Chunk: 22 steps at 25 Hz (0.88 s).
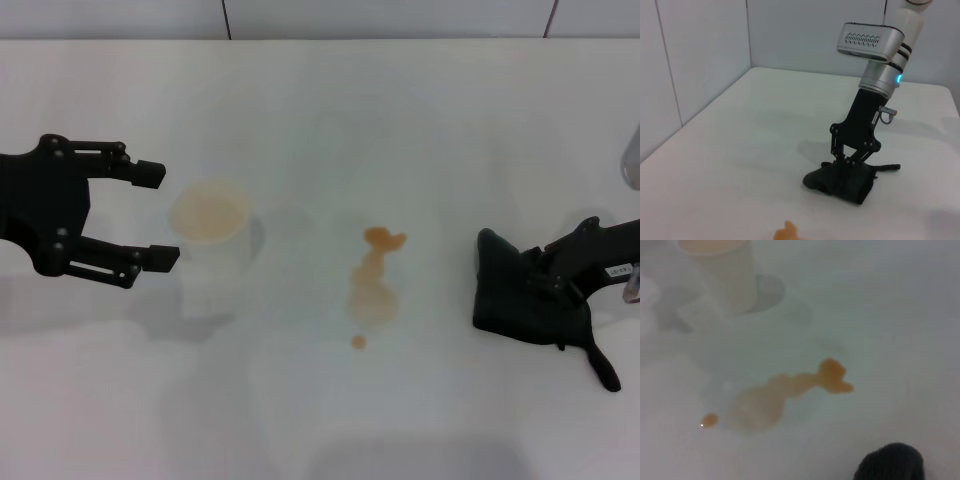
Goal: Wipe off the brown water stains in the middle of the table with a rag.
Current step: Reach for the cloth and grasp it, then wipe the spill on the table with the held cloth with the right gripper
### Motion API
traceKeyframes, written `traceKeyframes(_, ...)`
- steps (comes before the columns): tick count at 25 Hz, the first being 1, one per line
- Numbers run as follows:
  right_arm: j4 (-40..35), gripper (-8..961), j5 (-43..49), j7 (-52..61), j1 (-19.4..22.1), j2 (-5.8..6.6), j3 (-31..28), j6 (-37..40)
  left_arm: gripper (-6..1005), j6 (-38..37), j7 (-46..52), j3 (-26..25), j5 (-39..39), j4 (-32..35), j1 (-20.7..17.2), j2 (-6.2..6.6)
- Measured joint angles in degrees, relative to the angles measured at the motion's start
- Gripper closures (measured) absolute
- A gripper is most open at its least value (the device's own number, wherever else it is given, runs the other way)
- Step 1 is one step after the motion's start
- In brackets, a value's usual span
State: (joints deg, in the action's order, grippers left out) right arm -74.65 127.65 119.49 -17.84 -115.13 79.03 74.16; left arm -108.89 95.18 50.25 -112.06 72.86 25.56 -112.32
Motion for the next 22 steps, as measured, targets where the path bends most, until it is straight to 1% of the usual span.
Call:
traceKeyframes(8, -1.5, 840, -1.3, 1.0, 0.0, -0.03, 2.6, 0.0, 114, 0.2, -0.3, -0.4, 0.0, 0.0, 0.0, 0.00)
traceKeyframes(13, -3.1, 866, -2.6, 1.7, 0.2, -0.08, 5.0, 0.1, 114, 0.7, -0.9, -0.3, 0.0, -0.1, -0.3, 0.00)
traceKeyframes(19, -3.5, 864, -3.4, 2.9, 0.1, -0.09, 8.5, -0.2, 114, 0.7, -1.2, -0.3, 0.0, 0.0, -0.5, 0.00)
traceKeyframes(22, -4.0, 863, -5.2, 3.3, 0.2, -0.09, 10.9, -0.2, 114, 0.7, -1.2, -0.3, 0.0, 0.0, -0.5, 0.00)
